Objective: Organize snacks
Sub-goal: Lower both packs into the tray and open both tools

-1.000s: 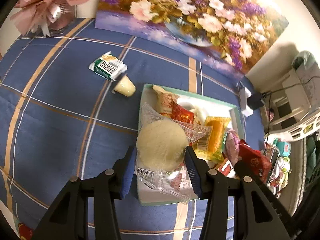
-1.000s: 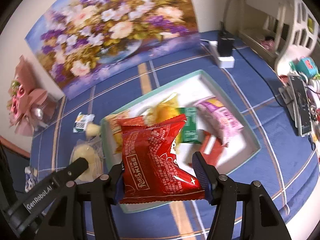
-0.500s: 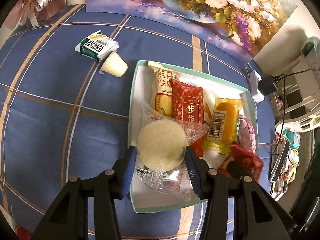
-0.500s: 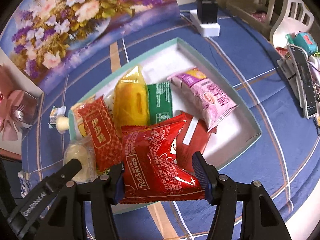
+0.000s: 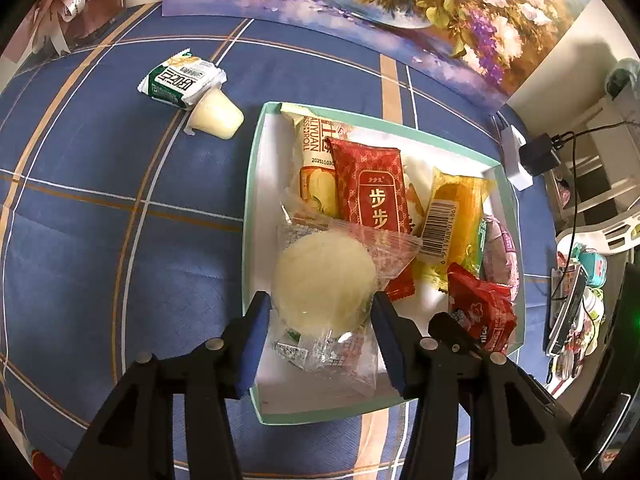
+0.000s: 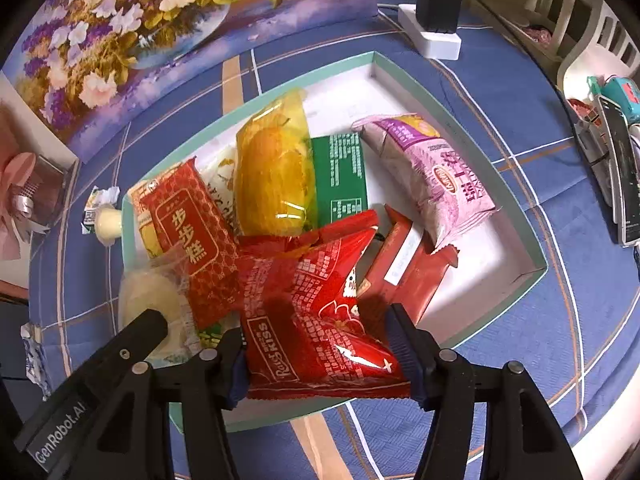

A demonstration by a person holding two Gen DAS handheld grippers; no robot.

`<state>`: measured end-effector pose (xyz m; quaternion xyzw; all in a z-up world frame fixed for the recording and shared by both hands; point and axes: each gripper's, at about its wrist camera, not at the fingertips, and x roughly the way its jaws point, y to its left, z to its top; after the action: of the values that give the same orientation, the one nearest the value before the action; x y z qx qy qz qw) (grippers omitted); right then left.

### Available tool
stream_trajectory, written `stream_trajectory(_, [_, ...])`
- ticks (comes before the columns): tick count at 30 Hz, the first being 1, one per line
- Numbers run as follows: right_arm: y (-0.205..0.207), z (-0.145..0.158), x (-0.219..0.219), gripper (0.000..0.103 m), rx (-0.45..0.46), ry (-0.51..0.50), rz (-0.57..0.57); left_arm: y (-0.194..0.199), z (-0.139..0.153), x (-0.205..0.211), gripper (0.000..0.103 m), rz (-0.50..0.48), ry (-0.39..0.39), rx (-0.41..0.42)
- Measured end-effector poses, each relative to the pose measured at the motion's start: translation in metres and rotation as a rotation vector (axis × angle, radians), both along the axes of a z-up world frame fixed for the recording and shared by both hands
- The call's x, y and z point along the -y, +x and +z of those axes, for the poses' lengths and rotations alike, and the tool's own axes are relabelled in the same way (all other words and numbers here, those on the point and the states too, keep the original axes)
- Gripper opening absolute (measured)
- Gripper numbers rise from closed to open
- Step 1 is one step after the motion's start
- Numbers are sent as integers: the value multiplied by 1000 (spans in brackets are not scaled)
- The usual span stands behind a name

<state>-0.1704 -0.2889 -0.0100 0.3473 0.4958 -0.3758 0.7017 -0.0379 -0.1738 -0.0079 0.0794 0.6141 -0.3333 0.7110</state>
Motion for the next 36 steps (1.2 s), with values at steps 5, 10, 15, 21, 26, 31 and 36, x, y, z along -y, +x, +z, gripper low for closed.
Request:
stream_trajectory(5, [2,7,-1,64,0,-18,9,1,3,-3,56,15,-11,-27])
stream_trajectory(10, [1,14,-2,65,8,-25,13,3,7,-6,62,28,-30,-55])
stream_trajectory(15, [2,22,-3,66,26,-36,23,5,14,-9,64,32,-51,-58])
stream_trajectory(21, [1,36,-6,66,48,-60,30,9,28,-17,64,37,-90,-54])
stream_trajectory(26, [-1,51,-10,66,69,-93,31,14,43,-25,64,55,-117,-33])
stream_trajectory(31, [-2,60,-13,66,79,-113,33,21,49,-34,70,89,-79,29])
stream_trajectory(36, [-1,64,-14,66,84,-128,41,29,48,-41,73,119,-16,93])
